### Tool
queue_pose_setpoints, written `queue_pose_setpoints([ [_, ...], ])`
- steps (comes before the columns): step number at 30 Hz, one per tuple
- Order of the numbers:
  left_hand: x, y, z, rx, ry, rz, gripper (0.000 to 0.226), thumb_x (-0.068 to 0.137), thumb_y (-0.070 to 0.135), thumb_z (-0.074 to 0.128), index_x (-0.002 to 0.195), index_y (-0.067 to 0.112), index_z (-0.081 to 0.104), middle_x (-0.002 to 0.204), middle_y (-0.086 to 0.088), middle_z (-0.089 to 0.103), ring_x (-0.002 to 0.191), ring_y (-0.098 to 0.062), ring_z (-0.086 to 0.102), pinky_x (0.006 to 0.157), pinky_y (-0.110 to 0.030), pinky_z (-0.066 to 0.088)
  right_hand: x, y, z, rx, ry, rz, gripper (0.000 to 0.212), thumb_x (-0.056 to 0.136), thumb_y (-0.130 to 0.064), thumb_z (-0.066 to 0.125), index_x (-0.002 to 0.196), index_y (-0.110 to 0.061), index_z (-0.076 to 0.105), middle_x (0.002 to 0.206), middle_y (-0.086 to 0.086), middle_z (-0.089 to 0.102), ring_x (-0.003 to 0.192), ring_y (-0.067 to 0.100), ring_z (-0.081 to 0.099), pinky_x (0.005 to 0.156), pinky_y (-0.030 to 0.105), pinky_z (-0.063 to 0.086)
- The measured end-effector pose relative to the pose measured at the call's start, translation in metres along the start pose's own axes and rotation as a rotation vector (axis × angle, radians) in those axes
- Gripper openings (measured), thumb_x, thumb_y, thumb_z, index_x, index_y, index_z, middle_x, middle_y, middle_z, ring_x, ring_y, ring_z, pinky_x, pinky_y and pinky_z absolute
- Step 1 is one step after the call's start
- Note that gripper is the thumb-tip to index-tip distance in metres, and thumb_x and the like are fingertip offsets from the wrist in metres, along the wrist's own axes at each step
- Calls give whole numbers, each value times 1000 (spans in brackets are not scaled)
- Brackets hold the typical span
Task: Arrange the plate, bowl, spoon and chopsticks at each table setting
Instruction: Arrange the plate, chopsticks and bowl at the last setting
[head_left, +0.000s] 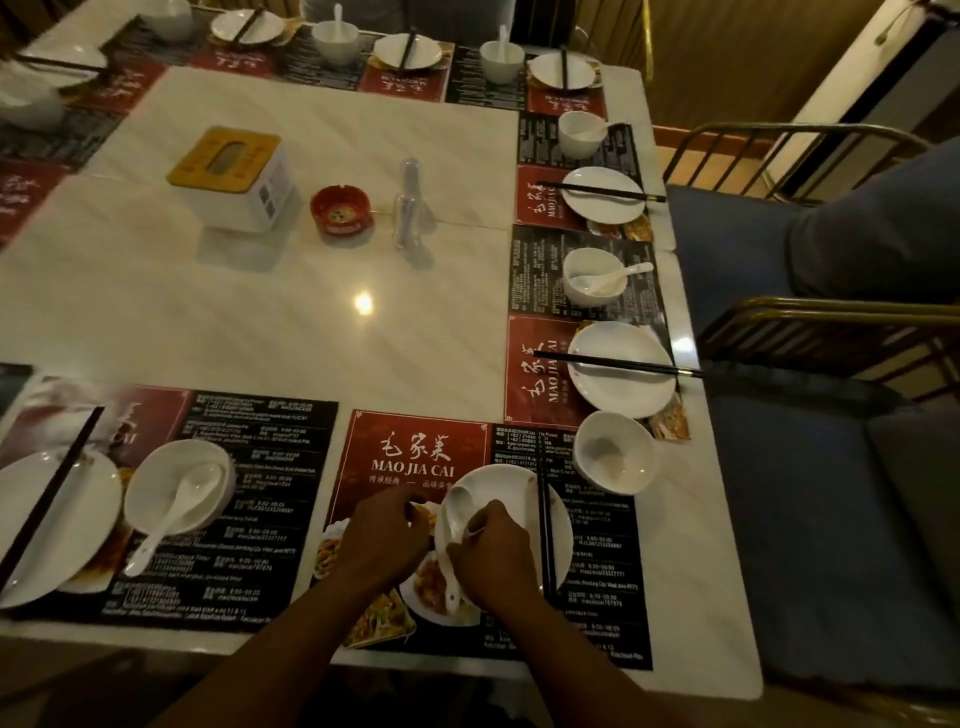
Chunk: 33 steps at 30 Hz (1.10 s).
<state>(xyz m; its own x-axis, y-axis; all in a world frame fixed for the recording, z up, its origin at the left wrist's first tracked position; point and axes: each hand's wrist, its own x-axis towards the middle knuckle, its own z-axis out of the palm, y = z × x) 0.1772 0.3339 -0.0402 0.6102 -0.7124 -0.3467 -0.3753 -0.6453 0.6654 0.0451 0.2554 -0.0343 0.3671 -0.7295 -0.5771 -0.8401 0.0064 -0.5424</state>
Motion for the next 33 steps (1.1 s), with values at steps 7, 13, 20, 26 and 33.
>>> queue_pose_setpoints([
  [7, 8, 15, -3, 53, 1, 145, 20, 88, 11, 66, 102, 24, 71, 96, 11, 70, 83, -3, 60, 69, -18, 45, -22, 45, -59, 108, 126, 22, 25, 84, -27, 75, 93, -33, 52, 82, -16, 59, 74, -4, 55, 56, 13, 39],
  [13, 7, 27, 10, 119, 27, 173, 11, 86, 14, 68, 93, 23, 67, 87, 7, 62, 80, -10, 58, 67, -23, 42, -32, 115, -107, 181, 308, 222, 18, 84, -22, 78, 90, -25, 61, 85, -7, 66, 78, 11, 65, 54, 16, 42],
  [20, -2, 18, 20, 103, 49, 140, 34, 82, 11, 70, 115, 18, 66, 98, 7, 61, 93, -13, 58, 79, -28, 48, -11, 137, -97, 134, 290, 204, 13, 86, -26, 75, 93, -22, 64, 91, -1, 69, 76, 11, 62, 59, 22, 45],
  [26, -5, 14, 25, 65, 36, 39, 40, 80, 12, 71, 119, 19, 63, 111, 1, 63, 98, -13, 56, 82, -29, 49, -20, 124, -95, -21, 395, 25, 14, 90, -28, 69, 84, -24, 56, 81, -7, 59, 72, 9, 58, 61, 28, 48],
  [33, -11, 12, 31, 46, 38, -27, 45, 81, 13, 72, 123, 18, 60, 116, -1, 58, 100, -14, 53, 84, -30, 46, -46, 101, -55, -77, 50, -89, 35, 80, -48, 73, 90, -31, 45, 76, -14, 55, 68, -3, 51, 52, 12, 33],
])
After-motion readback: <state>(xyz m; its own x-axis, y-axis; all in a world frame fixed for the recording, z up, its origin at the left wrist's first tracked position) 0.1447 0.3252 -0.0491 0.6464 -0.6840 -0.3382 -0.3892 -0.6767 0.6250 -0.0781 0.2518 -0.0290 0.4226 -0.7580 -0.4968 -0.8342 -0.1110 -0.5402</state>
